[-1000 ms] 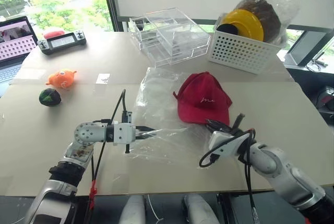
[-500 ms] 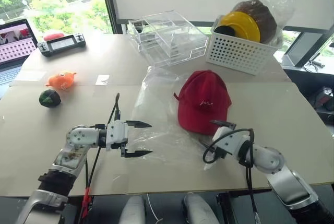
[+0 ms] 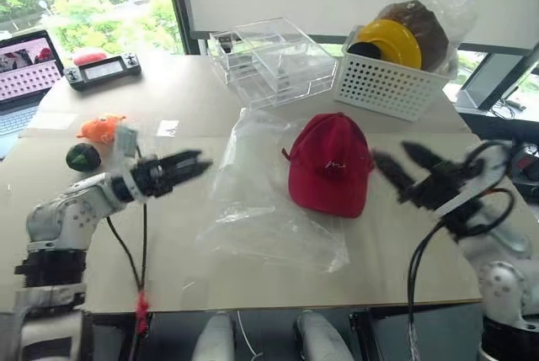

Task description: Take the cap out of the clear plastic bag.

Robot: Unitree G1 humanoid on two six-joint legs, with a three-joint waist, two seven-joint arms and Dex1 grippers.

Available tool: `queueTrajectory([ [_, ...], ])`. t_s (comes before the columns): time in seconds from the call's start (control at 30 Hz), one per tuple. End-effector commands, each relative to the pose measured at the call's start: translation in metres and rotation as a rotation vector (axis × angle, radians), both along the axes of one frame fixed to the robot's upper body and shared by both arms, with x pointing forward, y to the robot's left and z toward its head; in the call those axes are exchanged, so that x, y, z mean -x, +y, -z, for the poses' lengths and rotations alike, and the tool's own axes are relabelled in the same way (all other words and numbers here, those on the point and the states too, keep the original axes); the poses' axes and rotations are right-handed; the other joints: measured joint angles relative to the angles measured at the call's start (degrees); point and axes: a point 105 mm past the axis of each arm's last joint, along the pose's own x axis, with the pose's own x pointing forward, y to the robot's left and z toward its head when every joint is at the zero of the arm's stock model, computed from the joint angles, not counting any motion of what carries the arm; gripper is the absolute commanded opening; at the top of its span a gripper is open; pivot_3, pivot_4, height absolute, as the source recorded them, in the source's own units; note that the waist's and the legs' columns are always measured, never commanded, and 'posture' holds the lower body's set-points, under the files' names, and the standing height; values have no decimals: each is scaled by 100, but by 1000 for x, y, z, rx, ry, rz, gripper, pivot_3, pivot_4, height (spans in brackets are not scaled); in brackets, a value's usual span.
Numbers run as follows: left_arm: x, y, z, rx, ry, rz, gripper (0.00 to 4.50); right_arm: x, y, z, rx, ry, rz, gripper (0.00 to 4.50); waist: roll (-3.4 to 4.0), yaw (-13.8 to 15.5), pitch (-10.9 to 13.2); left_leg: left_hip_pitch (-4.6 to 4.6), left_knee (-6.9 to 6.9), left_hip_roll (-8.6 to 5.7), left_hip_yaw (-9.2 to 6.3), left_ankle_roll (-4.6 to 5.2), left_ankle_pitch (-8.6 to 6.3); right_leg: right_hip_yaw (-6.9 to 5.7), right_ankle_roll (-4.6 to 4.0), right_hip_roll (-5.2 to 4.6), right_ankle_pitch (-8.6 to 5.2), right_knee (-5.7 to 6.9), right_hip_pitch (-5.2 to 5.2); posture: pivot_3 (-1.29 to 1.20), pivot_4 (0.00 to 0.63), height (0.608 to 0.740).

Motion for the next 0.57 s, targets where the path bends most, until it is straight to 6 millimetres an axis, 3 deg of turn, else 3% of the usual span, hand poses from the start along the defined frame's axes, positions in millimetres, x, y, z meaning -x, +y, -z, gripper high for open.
queueTrajectory([
  [0.03, -23, 43, 0, -56, -44, -451, 4446, -1, -11, -5, -37, -29, 110, 4390, 0, 3, 0, -5, -1, -2, 2, -1, 0, 2, -21, -3, 12, -1, -3, 0, 150, 735],
  [0.13, -25, 55, 16, -158, -50, -629, 4446, -6, -22, 6, 20, -5, 217, 4390, 0, -1, 0, -17, -12, -4, 5, -1, -1, 6, -23, -6, 14, -3, -18, 0, 150, 735],
  [0.27, -26, 61, 56, -189, 40, -752, 4446, -14, -52, 55, 477, 103, 470, 4390, 1, 25, -2, -12, -17, -11, 9, -1, -1, 6, -23, -11, 15, -4, -17, 0, 150, 735],
  [0.33, -26, 62, 65, -211, 53, -780, 4446, -14, -63, 65, 471, 119, 538, 4390, 0, 41, -2, -7, -15, -12, 10, -2, 0, 7, -22, -11, 15, -3, -14, 0, 150, 735],
  [0.57, -26, 60, 72, -248, 11, -833, 4446, -20, -61, 77, 430, 104, 537, 4390, 5, -25, -5, 2, -13, -11, 11, -5, 2, 12, -17, -8, 17, -2, -4, 0, 150, 735],
])
